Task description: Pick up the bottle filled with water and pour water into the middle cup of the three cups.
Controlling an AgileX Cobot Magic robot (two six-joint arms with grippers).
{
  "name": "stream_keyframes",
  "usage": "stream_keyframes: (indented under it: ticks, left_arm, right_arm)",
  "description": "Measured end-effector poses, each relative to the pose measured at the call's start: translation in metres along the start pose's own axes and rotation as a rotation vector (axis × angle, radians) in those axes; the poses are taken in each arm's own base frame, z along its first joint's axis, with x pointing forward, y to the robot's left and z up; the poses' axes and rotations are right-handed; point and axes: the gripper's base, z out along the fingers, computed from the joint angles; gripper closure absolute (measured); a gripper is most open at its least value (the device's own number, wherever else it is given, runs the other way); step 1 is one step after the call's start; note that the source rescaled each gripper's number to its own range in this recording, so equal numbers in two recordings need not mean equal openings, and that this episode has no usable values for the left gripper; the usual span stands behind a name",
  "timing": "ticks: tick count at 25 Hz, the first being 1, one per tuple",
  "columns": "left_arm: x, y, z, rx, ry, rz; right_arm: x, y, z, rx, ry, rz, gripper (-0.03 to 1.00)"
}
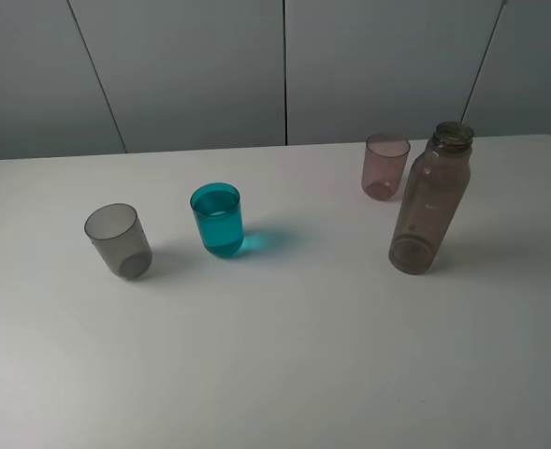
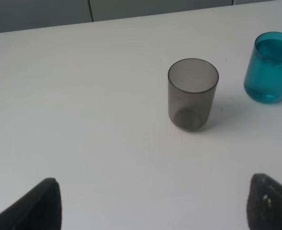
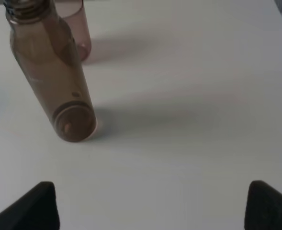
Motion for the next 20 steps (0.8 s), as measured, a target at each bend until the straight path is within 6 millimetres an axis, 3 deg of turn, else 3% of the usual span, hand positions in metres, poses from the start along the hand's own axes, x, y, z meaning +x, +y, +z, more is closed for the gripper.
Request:
stream_keyframes:
  ticks: [5,20]
  left_arm:
    - [0.0000,0.0000,0.0000,0.000,0.000,0.000]
    - [0.0000,0.0000,0.0000,0.000,0.000,-0.002]
  right_arm:
    - [0.0114,0.0017,-0.0122,-0.003,-0.097,0.005,0.41]
    - [0.0116,0.0043,-0.0125,-0.018,-0.100,-0.007,0.41]
